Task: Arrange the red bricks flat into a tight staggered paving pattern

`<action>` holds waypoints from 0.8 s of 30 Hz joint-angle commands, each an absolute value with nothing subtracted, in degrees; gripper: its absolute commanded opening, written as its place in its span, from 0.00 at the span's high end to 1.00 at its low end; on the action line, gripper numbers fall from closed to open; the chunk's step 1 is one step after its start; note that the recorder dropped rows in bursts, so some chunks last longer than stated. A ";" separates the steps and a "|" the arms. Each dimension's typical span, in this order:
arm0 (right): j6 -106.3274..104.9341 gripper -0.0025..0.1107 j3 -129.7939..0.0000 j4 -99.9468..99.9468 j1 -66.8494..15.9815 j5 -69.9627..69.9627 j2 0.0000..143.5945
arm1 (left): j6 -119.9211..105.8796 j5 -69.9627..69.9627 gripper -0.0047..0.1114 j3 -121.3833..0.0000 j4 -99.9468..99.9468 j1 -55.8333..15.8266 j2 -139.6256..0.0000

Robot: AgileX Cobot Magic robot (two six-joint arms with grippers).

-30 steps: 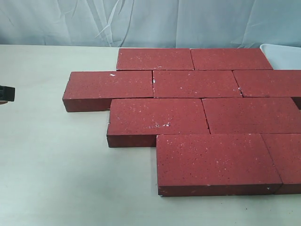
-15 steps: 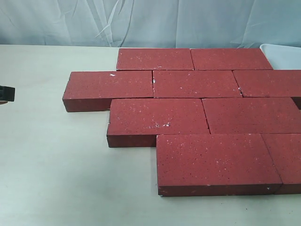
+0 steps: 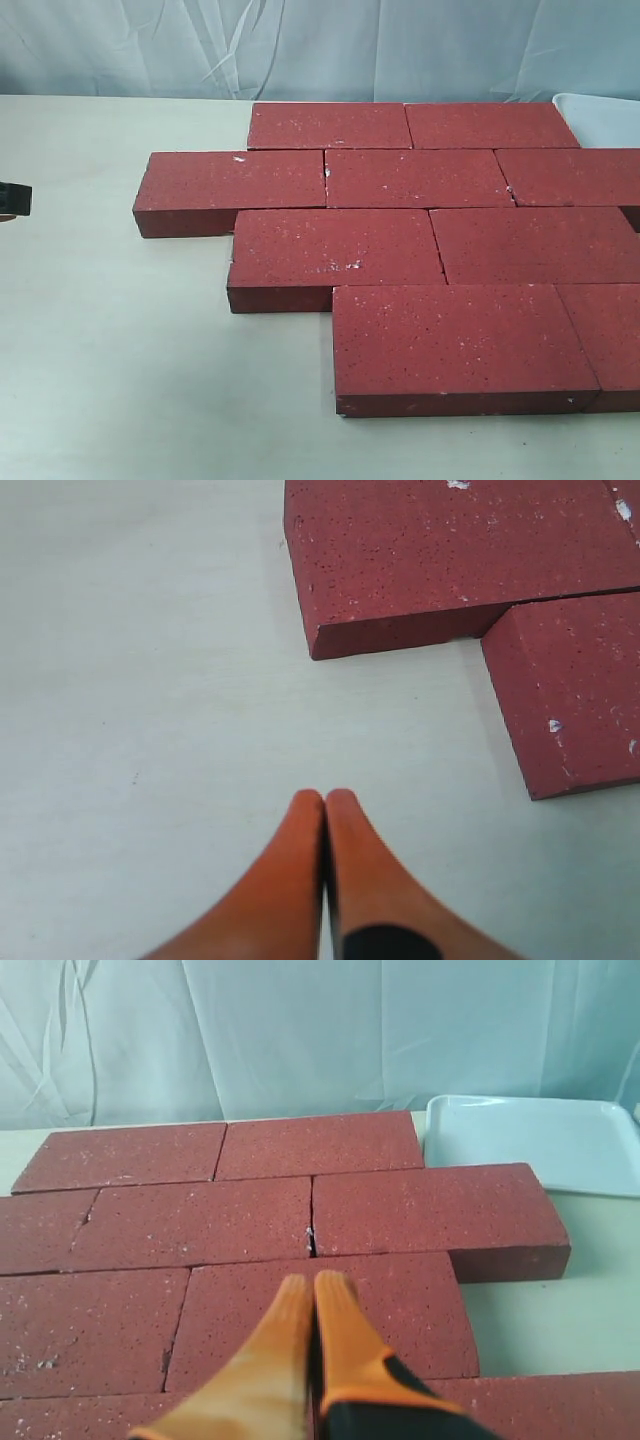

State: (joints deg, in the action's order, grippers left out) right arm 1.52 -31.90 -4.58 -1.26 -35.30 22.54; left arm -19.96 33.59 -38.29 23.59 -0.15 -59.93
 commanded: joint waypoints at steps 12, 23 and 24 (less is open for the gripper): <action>1.17 0.99 -14.72 0.00 -1.16 -30.26 0.00 | -19.67 32.96 0.96 -38.02 23.13 -0.53 -59.71; 1.17 0.99 -6.52 -1.04 1.21 -25.13 0.00 | -19.67 32.96 0.96 -38.02 23.13 -0.53 -59.71; 1.17 0.99 -5.67 -1.04 1.49 -24.72 0.00 | -19.67 32.96 0.96 -38.02 23.13 -0.53 -59.71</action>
